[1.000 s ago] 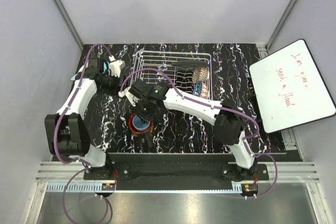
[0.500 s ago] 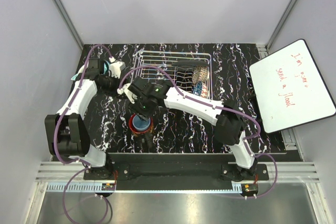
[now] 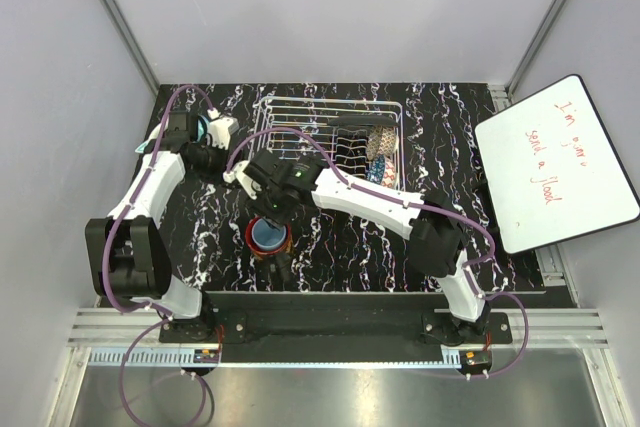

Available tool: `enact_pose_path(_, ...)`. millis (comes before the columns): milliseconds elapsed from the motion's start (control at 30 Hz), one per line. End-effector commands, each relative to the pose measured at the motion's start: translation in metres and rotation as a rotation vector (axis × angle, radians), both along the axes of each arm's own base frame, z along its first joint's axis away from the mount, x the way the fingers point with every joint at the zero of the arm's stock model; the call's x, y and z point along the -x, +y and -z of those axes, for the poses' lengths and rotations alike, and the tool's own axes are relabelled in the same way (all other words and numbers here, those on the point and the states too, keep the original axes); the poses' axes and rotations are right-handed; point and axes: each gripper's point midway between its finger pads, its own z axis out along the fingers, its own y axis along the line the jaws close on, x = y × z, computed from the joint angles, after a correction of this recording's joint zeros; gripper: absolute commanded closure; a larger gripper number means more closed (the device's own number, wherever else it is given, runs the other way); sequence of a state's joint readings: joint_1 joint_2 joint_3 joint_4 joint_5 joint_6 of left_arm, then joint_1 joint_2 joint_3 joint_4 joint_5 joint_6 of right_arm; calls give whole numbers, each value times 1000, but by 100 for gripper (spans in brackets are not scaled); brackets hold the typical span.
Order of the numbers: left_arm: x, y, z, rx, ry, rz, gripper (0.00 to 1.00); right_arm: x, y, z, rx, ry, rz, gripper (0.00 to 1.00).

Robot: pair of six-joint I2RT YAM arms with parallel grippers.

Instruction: Load the mixed dishes into the dish rack

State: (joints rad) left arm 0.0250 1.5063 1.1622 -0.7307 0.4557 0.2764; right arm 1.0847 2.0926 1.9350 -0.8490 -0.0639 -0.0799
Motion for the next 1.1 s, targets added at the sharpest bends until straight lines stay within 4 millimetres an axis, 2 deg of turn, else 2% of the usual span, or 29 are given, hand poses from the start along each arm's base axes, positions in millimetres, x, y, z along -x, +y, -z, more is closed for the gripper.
enact_pose_path(0,-8,-1,-8,0,-48,-1,19,-2,5,-13,-36,-40,-11,64)
enact_pose_path(133,-9,0,-7,-8,-48,-1,19,-1,4,-10,-29,-37,-13,71)
enact_pose_path(567,-10,0,-4,-4,-45,0,19,-1,1,25,32,-4,-18,73)
enact_pose_path(700,-10,0,-7,-9,-55,4,19,-3,1,28,40,-6,-13,91)
enact_pose_path(800,-11,2,-9,-14,-65,1,19,-8,1,15,24,-35,0,100)
enact_pose_path(900,-15,1,-17,-11,-76,-4,18,-13,4,-19,-31,-85,7,100)
enact_pose_path(1000,-20,-3,-39,17,-100,-7,16,-14,5,-65,-105,-129,6,100)
enact_pose_path(1033,-20,-5,-48,29,-112,-6,15,-19,3,-89,-139,-168,22,100)
enact_pose_path(1067,-27,-6,-66,37,-151,-9,14,-17,0,-101,-149,-180,22,100)
